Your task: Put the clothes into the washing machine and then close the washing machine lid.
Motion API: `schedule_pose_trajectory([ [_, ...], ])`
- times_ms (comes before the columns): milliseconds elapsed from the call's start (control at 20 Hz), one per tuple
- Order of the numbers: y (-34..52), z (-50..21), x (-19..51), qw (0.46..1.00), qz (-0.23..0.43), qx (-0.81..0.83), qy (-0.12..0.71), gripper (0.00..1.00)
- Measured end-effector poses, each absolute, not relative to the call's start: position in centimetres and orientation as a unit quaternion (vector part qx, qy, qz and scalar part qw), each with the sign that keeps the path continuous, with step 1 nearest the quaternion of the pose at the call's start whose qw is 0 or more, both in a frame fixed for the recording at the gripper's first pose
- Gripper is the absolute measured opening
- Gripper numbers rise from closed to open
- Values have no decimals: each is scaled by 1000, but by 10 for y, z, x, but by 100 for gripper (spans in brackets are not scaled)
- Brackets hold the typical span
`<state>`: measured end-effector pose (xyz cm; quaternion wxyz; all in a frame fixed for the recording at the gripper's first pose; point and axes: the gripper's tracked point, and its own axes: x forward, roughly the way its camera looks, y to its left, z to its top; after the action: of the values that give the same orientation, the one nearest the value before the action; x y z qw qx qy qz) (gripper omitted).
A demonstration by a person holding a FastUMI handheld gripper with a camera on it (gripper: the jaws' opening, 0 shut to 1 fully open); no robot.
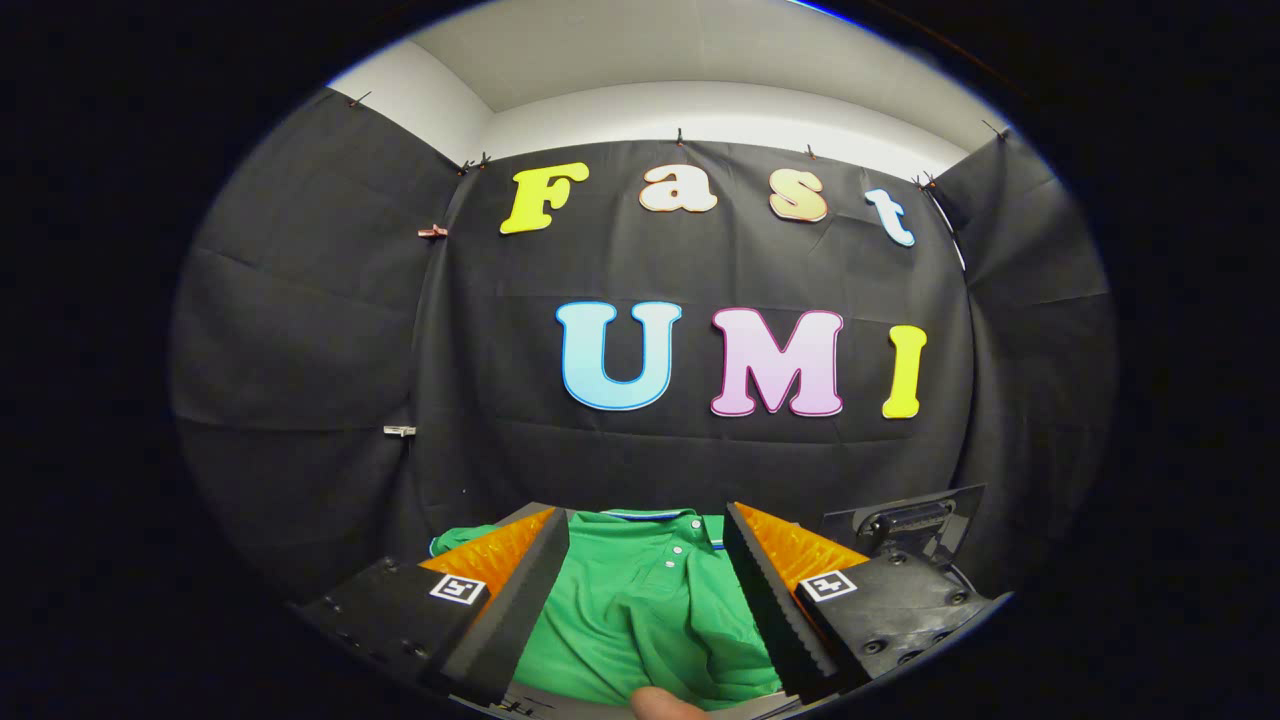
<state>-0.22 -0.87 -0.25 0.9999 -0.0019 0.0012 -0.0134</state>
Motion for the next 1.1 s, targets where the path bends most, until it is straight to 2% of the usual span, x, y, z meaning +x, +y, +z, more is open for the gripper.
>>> schedule_pose_trajectory([
  [800,-32,-1,-2,1000,-27,2,12,98],
  [1100,-40,-18,21,998,-29,5,59,98],
])
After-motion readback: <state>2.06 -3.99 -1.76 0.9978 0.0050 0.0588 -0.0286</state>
